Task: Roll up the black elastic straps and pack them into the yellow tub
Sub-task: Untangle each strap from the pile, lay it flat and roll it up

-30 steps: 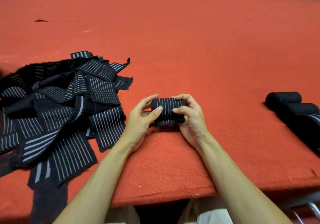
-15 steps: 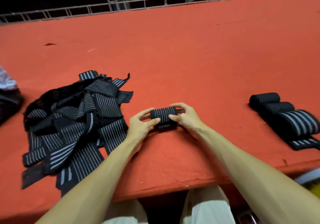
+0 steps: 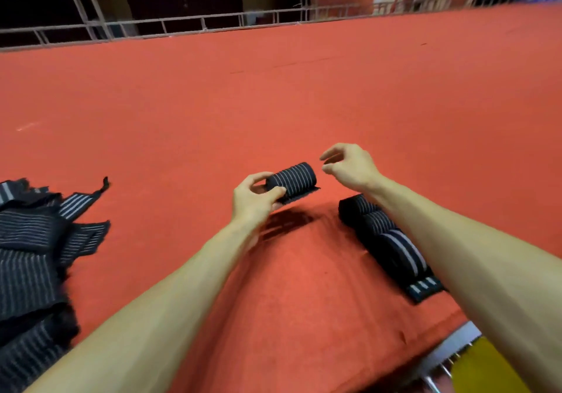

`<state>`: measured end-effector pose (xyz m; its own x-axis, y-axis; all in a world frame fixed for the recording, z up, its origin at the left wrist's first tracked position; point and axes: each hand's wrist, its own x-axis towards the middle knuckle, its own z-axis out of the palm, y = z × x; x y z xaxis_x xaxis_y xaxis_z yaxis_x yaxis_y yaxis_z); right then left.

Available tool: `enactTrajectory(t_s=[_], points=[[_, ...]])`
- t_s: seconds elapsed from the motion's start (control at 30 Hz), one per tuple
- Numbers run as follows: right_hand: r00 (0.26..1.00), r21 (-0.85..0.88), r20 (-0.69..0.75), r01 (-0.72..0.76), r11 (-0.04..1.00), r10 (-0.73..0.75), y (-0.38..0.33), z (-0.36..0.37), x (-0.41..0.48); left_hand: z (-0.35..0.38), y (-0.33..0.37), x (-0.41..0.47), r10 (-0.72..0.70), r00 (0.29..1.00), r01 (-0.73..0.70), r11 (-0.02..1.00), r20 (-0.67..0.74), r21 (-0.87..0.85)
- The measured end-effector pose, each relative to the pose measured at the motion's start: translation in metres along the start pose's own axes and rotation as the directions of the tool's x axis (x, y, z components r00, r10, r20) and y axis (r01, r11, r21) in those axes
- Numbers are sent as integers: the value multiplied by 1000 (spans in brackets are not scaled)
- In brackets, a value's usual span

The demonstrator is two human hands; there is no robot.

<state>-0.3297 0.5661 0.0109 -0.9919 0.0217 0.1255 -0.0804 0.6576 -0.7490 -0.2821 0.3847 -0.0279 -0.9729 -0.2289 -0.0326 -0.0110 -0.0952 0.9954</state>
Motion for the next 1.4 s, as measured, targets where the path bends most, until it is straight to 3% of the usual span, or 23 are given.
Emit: enactTrajectory(t_s=[0.17,0.3,0.4,0.57,0.73,0.9,1.1,1.3,1.4], points=[[968,83,-199,-139,987,153,40,-14,26,56,-20,23,-139,989,145,979,55,-146],[961,51,-220,-159,986,167,54,-14,30,76,-40,30,-212,967,224,971,143,-79],[958,10,-225,-177,984,175,58,-13,31,79,-53,30,-186,957,172,982,222,80],[966,-83,-200,-181,980,161,53,-11,22,80,-61,36,-19,977,-69,916,215,394],[986,-155,-118,-133,979,116,36,0,5,71,-53,32,-102,957,-51,865,273,500],[997,-212,-67,-46,976,32,2,23,-19,3,-43,3,-97,968,-42,845,230,533],[983,-55,160,95,994,-86,-59,80,-70,-123,-5,-51,-94,990,28,864,107,503],[884,49,440,153,987,-159,-115,168,-130,-256,21,-114,81,997,-50,718,-12,694],[831,97,521,169,981,-194,-143,205,-151,-301,21,-139,280,959,-143,627,-50,766]])
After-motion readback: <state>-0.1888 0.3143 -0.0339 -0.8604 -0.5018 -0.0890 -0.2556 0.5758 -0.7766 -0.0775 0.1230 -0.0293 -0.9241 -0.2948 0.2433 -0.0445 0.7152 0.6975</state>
